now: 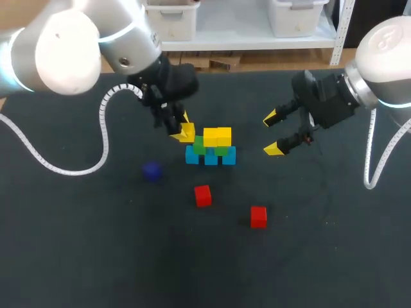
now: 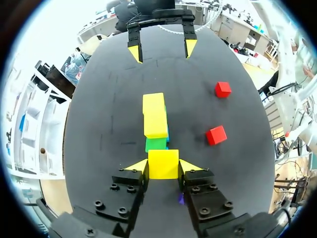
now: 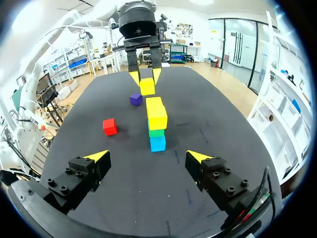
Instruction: Place the blue cubes, place green cubes on the blue cubes, place the yellow cubes on the green cubes, then place the red cubes on the yellow cubes, and place purple cube on the red cubes.
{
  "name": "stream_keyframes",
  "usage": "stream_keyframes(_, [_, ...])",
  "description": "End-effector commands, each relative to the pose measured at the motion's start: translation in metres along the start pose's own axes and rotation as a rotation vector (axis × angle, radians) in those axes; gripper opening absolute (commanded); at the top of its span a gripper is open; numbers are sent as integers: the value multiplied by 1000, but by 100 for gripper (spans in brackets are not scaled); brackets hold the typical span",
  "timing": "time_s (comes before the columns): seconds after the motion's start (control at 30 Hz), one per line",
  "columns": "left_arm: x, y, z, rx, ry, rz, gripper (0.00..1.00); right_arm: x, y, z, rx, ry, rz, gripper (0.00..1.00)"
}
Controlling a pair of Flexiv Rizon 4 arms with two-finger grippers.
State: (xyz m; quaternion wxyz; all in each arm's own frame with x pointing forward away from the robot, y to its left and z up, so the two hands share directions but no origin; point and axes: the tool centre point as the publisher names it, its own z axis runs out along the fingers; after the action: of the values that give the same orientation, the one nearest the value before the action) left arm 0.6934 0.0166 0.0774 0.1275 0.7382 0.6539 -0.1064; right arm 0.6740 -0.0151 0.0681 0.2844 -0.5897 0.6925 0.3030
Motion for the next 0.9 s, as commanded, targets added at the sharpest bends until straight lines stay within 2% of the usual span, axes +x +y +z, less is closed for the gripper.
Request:
stream_keyframes(0.03, [-4,5,4,14,8,1,0,0,0,0,0,-2,-1,100])
stream_keyframes(0.9, [-7,13,13,25,17,-1,0,0,0,0,0,-2,-1,100])
